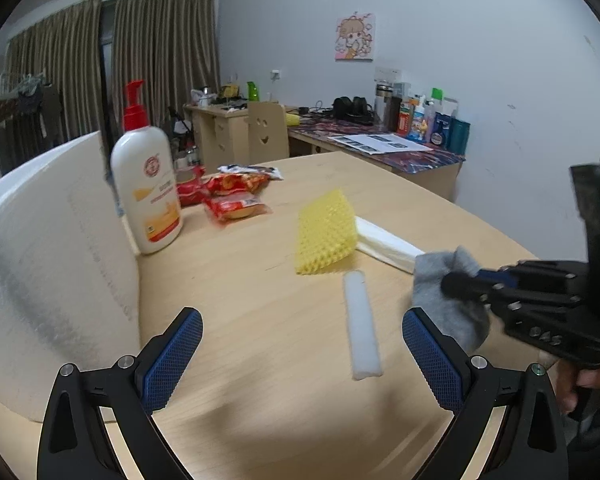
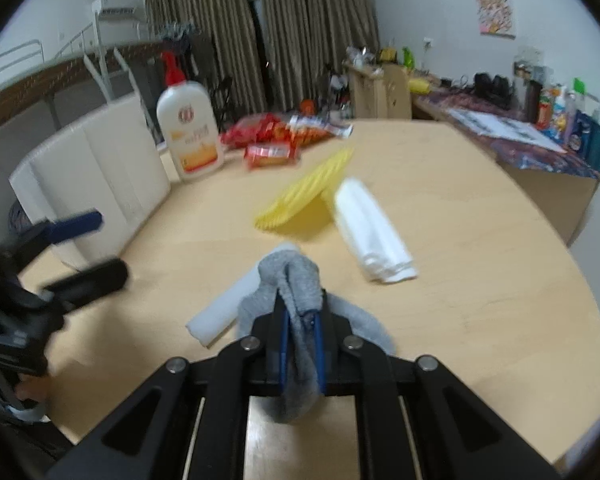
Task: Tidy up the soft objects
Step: 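Grasp the grey sock with the right gripper and lift it, then grasp the white tube with the left gripper while the right gripper holds the sock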
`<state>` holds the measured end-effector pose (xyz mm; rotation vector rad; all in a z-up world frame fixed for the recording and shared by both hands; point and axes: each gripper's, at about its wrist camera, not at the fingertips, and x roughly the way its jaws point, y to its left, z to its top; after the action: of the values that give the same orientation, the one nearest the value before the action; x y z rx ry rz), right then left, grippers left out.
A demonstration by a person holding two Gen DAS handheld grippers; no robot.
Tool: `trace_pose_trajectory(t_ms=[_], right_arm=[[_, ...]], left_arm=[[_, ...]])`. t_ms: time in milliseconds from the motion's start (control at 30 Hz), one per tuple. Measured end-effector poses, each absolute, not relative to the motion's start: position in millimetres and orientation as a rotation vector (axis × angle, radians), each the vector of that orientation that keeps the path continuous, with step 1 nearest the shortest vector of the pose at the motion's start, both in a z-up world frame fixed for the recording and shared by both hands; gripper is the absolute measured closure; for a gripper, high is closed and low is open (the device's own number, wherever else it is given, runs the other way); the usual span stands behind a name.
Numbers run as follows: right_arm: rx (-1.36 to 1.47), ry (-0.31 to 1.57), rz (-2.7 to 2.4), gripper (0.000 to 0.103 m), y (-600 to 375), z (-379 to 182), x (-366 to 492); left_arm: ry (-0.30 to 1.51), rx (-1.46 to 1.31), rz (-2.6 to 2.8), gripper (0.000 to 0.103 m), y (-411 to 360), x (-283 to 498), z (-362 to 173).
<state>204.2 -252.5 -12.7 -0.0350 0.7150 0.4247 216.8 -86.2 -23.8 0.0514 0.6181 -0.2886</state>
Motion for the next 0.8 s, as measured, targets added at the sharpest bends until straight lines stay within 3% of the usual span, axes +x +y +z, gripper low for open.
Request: trace_pose_trajectory(t_ms=[367, 667, 800], right_arm=[[-0.009, 0.674, 0.387, 0.089, -281, 1, 186], [0.004, 0.683, 0.371, 0.089, -294, -4, 182], [0.004, 0.687, 0.371, 0.089, -297, -5, 181]], left_arm=[[0.678, 0.095, -0.331, 0.003, -126, 231, -33], [0.784, 0.091, -0.337, 0.022, -142, 250, -54], [0.822, 0.084, -0.338, 0.037, -146, 256, -61]])
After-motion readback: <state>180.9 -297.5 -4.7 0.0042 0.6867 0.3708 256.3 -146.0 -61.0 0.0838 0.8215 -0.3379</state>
